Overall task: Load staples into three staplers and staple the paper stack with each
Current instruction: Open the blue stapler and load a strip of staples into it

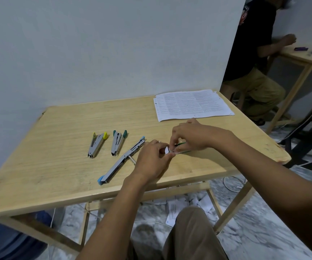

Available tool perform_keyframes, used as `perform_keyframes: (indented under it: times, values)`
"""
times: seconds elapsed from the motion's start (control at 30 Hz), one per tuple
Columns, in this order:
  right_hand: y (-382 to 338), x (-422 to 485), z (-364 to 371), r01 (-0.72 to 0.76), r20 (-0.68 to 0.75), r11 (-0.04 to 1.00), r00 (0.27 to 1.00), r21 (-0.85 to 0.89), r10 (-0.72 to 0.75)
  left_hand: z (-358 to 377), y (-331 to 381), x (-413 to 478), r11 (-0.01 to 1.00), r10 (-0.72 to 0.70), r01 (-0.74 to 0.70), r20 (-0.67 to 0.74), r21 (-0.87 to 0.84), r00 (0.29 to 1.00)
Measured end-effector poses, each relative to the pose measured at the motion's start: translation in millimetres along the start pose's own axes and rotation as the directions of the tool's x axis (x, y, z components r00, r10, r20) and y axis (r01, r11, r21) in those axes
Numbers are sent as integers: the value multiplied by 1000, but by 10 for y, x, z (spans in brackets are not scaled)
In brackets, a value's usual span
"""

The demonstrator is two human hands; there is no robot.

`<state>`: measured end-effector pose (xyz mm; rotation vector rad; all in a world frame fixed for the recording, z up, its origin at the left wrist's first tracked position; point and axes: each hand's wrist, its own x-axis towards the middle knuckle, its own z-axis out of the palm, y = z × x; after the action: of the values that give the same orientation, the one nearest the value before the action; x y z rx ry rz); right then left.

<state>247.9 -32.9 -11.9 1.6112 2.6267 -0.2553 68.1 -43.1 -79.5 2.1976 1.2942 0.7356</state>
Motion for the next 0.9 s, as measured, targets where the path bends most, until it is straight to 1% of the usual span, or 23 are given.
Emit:
perform_keyframes:
  times: [0.07,0.17,0.23,0.37,0.47,0.63,0.77,0.9]
  values:
    - [48,-8,61,-6,-29,998,1000,57,7,2,0,3,1000,-1,1,-3,-5,1000]
    - [99,-56,154,-24,-85,977,995,210,42,9,10,-1,1000,-8,8,-11,-12,1000]
    - [107,-92,192,-26,-116,959,991,281,61,13,17,-6,1000,-10,10,-21,-25,1000]
    - [90,-121,217,-10,-163,955,985,297,61,18,15,-13,999,-12,11,-23,-33,1000]
    - [71,-105,203,7,-163,970,986,244,34,17,12,-16,1000,-13,12,-26,-24,1000]
    - [43,-69,134,24,-157,998,988,63,-14,12,4,-5,1000,-7,7,-18,-13,1000]
    - [3,-57,30,60,-122,996,990,-64,-67,12,-7,-1,1000,2,-2,-22,-10,1000]
    - [-42,-54,-52,67,-86,986,993,-151,-81,23,-24,1,1000,2,-2,-29,-12,1000]
